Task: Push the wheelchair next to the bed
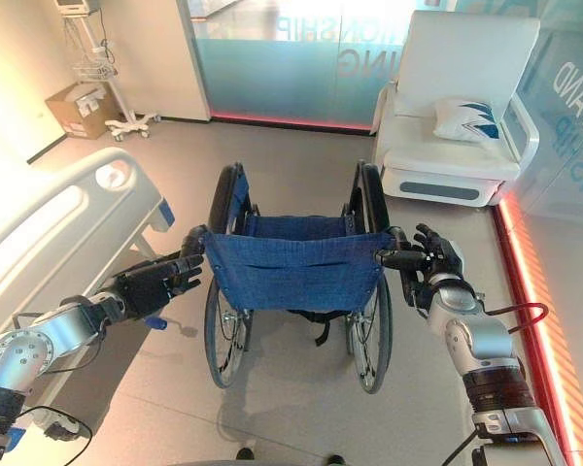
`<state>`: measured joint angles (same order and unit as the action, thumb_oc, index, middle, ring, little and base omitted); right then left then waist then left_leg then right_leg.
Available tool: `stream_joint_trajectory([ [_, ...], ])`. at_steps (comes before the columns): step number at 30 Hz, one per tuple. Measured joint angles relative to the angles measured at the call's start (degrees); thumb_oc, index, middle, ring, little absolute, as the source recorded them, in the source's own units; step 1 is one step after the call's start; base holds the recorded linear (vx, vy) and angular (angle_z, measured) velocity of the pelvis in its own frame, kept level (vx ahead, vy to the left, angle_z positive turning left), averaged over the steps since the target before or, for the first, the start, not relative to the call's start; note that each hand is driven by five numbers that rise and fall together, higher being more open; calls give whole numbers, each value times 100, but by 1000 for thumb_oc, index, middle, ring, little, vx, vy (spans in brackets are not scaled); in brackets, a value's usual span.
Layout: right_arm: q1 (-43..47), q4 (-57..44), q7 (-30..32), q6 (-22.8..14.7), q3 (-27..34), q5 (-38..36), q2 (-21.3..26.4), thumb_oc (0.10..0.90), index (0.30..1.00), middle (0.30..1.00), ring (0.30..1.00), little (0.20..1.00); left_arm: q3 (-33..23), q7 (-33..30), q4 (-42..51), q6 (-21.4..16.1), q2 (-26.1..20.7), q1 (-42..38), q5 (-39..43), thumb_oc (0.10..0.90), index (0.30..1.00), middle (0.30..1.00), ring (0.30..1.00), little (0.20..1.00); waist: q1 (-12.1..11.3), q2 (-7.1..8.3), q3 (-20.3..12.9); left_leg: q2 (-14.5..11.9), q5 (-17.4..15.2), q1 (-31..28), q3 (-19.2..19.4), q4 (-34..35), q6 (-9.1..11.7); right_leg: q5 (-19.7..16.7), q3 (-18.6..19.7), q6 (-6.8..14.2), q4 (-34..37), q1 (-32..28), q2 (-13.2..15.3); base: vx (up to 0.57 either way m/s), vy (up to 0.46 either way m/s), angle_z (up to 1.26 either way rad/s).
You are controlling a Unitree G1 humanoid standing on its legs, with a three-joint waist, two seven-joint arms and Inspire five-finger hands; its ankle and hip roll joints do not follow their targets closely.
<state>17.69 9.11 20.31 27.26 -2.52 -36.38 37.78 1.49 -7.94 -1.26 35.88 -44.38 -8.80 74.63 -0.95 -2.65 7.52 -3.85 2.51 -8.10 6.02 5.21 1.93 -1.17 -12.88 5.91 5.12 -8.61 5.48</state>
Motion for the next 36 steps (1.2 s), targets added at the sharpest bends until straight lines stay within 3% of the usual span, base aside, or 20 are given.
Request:
stream_joint_trajectory([
  [6,16,17,23,3,-44,0,-1,800,900,900,900,900,53,1,-137,-15,14,-90,39,800,900,900,900,900,-2,-1,0,0,0,-12,31,-1,0,-1,17,1,0,0,0,0,0,0],
  [7,18,23,23,7,-44,2,-1,758,836,836,836,836,61,9,-180,-15,25,-115,39,800,900,900,900,900,-3,-2,-1,-1,0,-14,40,-1,0,-1,18,2,0,-2,0,0,0,0],
  [8,21,24,23,23,-47,3,-1,591,587,587,587,587,100,14,-251,-17,39,-173,36,596,594,594,594,594,-4,-2,-1,-1,0,-18,48,-1,0,-4,27,4,0,-1,-1,0,0,0],
  [9,22,24,23,34,-50,4,-1,491,436,436,436,436,160,15,-310,-30,40,-230,35,547,521,521,521,521,-8,-2,-1,0,0,-20,49,-1,0,-4,31,4,0,-3,-1,0,0,0],
  [10,52,23,22,60,-83,4,-2,400,300,300,300,300,245,13,-394,-88,39,-289,22,400,300,300,300,300,-6,-3,-1,0,0,-23,60,-1,-1,-9,47,9,0,-2,0,12,-7,-3],
  [16,152,22,23,153,-213,29,-2,400,300,300,300,300,280,-18,-743,-370,63,-294,-93,400,300,300,300,300,10,9,5,3,-2,-57,111,0,-4,-14,116,14,0,-3,-1,20,-9,-5],
  [36,177,22,19,224,-265,265,-24,400,300,300,300,300,350,-58,-764,-442,107,-299,-230,400,300,300,300,300,2,42,25,3,-2,-76,125,-1,-5,-19,142,20,1,-13,-3,3,-6,0],
])
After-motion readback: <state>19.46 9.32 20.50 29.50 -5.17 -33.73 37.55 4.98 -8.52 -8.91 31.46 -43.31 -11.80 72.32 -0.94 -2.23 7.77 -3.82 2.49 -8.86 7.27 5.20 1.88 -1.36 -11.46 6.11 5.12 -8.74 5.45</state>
